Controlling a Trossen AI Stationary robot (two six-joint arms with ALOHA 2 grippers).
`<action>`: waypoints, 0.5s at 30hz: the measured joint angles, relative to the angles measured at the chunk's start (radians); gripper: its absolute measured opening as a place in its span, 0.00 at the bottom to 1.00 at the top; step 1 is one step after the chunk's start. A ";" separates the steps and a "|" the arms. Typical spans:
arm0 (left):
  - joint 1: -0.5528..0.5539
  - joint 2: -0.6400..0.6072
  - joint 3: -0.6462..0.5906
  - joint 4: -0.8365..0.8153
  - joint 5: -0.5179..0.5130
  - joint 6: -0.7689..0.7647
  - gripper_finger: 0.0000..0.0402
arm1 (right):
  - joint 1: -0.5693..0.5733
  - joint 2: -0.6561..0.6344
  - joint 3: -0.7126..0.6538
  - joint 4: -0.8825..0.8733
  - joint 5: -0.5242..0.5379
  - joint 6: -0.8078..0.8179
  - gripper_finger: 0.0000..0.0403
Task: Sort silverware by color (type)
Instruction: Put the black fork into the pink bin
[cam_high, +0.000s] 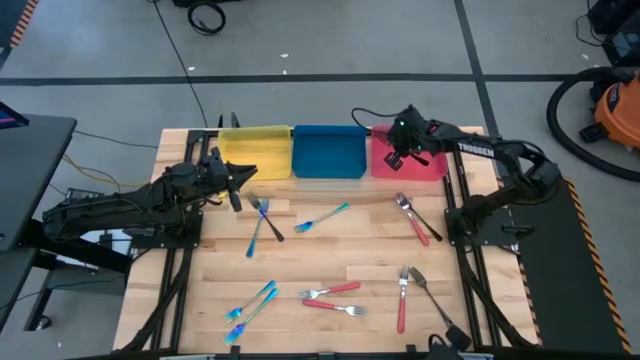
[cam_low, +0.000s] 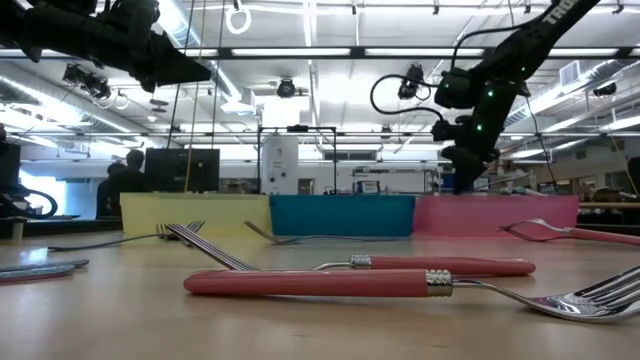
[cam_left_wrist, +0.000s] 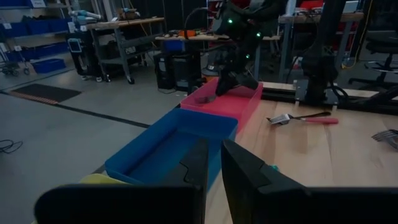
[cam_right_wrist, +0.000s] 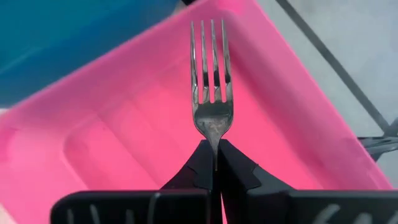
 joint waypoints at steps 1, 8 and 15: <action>0.000 0.000 0.000 -0.005 0.000 0.000 0.11 | -0.010 0.006 -0.002 0.004 -0.019 -0.002 0.03; 0.000 0.000 0.000 -0.012 0.000 0.000 0.11 | -0.058 0.011 -0.124 0.137 -0.070 -0.001 0.03; 0.000 0.000 0.000 -0.012 0.000 0.000 0.11 | -0.072 0.010 -0.199 0.259 -0.085 0.001 0.05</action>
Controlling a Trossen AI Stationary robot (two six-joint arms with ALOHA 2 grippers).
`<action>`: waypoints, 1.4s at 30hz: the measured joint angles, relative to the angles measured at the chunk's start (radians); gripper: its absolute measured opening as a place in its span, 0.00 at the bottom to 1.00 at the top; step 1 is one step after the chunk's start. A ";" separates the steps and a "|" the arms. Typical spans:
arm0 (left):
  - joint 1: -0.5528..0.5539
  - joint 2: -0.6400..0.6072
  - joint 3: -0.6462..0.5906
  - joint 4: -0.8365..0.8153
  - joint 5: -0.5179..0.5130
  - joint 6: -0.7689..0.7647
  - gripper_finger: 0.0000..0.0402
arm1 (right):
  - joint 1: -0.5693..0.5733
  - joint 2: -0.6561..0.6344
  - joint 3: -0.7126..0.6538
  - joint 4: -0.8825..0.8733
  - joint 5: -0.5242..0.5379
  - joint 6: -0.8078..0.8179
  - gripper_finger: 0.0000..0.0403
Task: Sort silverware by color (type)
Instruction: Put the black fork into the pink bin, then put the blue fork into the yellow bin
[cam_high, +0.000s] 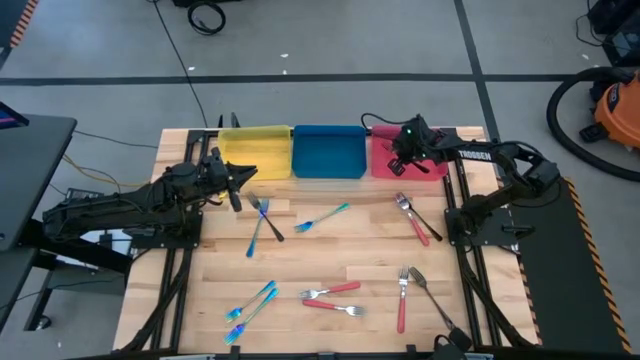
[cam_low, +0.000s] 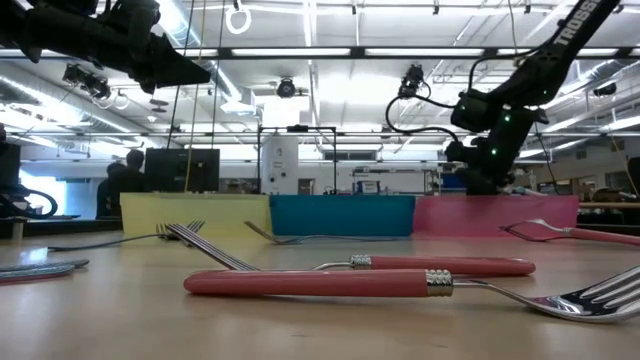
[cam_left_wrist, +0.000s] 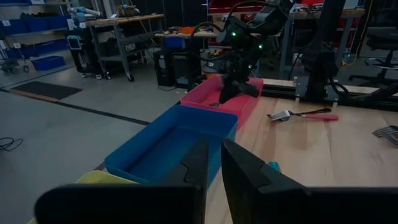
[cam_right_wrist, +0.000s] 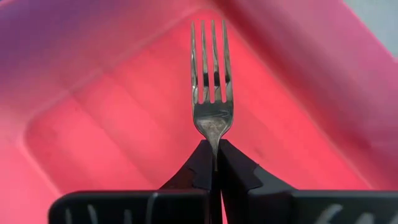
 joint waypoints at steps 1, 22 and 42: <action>0.000 0.000 0.000 0.001 0.000 0.000 0.11 | -0.002 0.000 -0.004 0.003 -0.013 0.000 0.05; 0.000 0.000 0.000 0.003 0.000 0.001 0.11 | 0.003 0.000 -0.024 -0.004 -0.040 0.018 0.13; 0.001 0.000 0.000 0.003 0.000 -0.052 0.11 | 0.067 -0.096 0.040 -0.021 -0.061 0.156 0.27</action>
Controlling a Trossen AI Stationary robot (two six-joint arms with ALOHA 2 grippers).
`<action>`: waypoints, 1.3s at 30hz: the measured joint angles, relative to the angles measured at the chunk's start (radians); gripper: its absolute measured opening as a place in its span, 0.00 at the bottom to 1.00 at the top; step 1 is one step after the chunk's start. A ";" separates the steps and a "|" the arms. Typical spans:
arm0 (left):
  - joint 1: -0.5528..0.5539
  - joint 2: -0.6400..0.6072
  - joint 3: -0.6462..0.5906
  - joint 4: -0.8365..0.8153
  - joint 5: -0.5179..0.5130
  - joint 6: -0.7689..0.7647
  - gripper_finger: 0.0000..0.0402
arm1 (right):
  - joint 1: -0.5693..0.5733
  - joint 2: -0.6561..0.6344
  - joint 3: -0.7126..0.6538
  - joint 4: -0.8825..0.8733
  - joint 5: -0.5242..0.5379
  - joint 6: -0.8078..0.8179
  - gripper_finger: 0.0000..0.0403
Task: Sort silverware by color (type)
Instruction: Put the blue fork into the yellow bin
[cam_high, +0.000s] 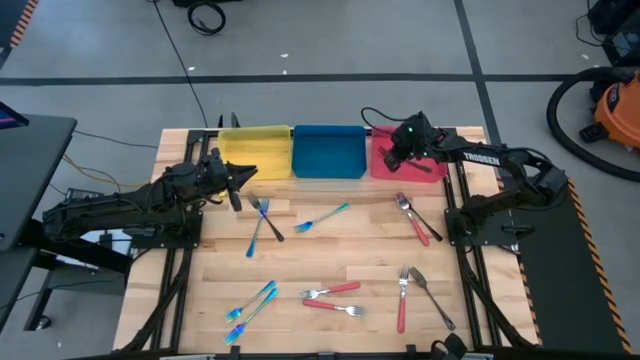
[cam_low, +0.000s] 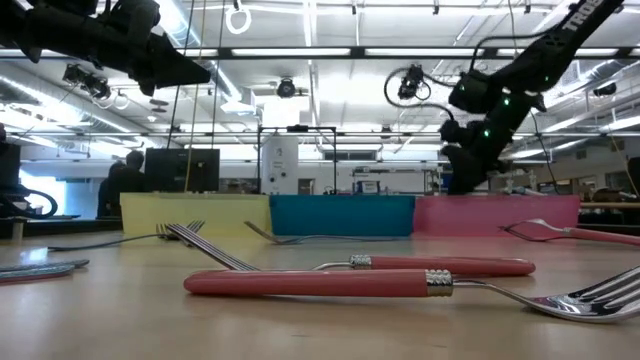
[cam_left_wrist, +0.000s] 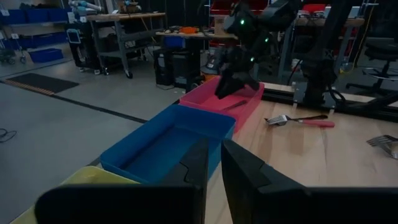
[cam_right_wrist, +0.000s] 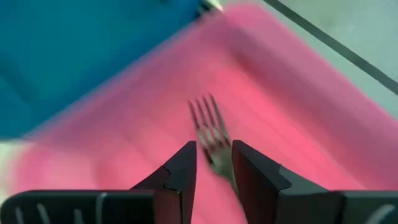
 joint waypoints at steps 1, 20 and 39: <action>0.000 0.000 0.000 0.000 0.000 -0.001 0.11 | 0.011 -0.015 0.007 -0.010 -0.019 0.019 0.27; -0.014 0.050 0.000 -0.069 0.013 -0.216 0.11 | 0.275 -0.148 0.023 -0.048 -0.182 0.212 0.27; -0.140 0.212 0.000 -0.056 0.417 -0.615 0.12 | 0.586 -0.080 0.023 0.028 -0.183 0.229 0.27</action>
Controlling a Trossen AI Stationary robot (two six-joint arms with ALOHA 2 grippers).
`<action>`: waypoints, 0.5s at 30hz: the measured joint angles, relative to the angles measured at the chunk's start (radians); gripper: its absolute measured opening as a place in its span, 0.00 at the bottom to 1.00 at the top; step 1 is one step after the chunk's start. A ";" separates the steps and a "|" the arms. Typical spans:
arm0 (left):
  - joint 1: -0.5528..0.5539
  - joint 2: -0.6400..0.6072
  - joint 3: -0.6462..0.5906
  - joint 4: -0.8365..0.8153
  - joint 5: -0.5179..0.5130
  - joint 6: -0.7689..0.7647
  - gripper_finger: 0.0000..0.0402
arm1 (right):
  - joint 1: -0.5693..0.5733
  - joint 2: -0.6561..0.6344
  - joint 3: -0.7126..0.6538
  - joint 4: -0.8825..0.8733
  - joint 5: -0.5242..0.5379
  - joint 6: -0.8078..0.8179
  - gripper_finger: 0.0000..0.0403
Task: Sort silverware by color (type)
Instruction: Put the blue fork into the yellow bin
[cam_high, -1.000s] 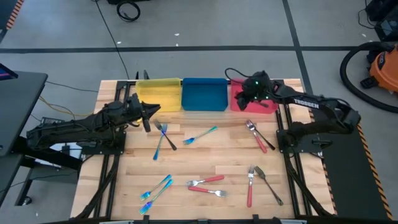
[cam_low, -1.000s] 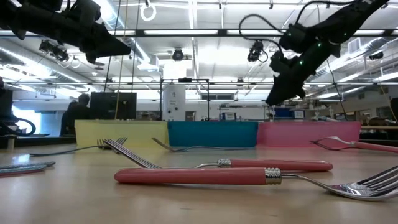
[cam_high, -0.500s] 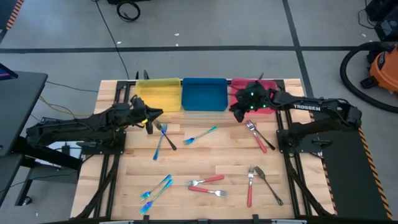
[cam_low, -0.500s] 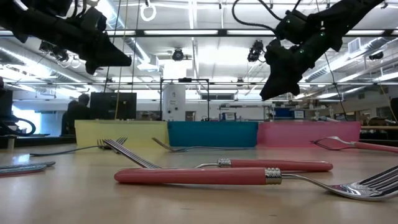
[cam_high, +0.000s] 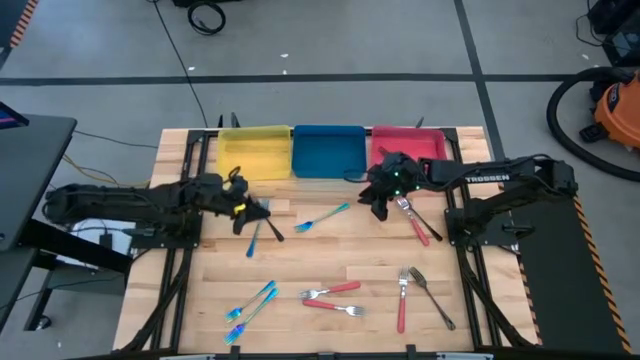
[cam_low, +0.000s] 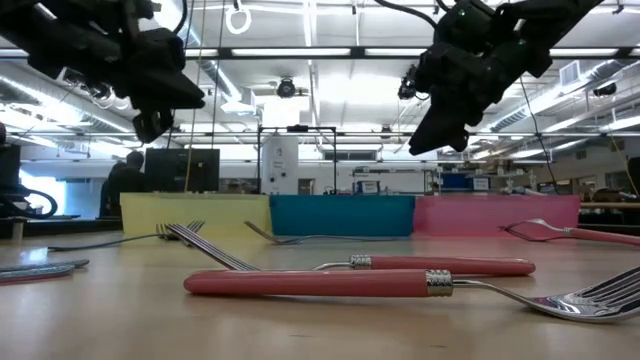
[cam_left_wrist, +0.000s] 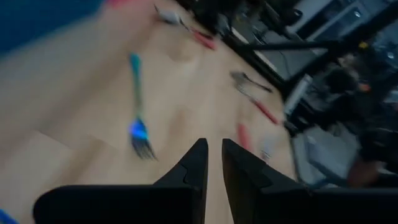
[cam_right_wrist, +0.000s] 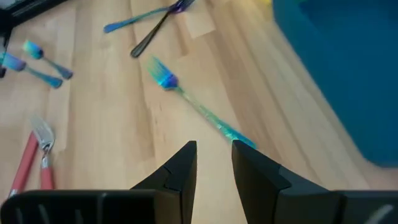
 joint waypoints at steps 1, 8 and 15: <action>-0.026 -0.001 0.000 0.001 -0.006 -0.021 0.12 | 0.006 0.000 0.000 0.002 0.000 0.000 0.27; -0.232 -0.002 0.084 -0.055 -0.114 -0.126 0.12 | 0.042 -0.001 0.000 -0.006 0.001 0.026 0.27; -0.422 0.015 0.287 -0.490 -0.348 -0.207 0.12 | 0.104 -0.002 0.000 -0.006 0.085 0.082 0.27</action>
